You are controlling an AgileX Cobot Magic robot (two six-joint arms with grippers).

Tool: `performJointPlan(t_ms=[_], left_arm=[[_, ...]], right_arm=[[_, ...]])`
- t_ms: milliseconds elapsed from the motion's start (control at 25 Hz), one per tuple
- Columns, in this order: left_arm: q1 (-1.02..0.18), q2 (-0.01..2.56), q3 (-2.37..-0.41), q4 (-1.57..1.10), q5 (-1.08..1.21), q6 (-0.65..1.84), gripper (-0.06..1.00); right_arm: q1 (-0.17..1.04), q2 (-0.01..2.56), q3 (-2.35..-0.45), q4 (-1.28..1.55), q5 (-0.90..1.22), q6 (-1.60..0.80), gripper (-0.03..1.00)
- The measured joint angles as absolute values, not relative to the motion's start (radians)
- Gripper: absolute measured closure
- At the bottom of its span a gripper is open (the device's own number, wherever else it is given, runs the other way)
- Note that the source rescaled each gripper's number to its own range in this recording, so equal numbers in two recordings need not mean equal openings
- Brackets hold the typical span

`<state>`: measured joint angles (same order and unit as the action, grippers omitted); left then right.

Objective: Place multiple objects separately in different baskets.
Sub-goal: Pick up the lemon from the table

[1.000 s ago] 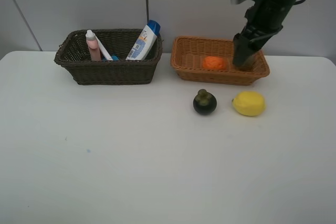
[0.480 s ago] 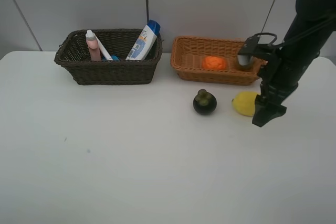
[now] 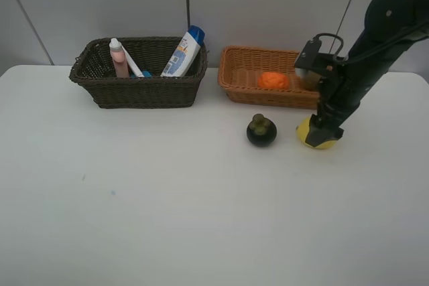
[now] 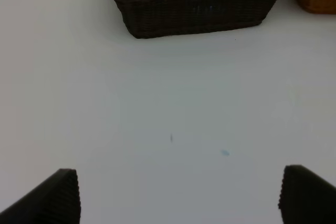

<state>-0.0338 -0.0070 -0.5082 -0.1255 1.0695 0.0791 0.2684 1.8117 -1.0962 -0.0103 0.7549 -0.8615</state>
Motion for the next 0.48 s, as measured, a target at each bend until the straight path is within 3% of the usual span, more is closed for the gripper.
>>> performJointPlan(t_ms=[480], left_arm=[[-0.034,-0.007,-0.508,-0.125,1.069,0.079,-0.05]], right_arm=[[0.26,1.851,-1.096,-0.019,0.691,-0.863,0.0]])
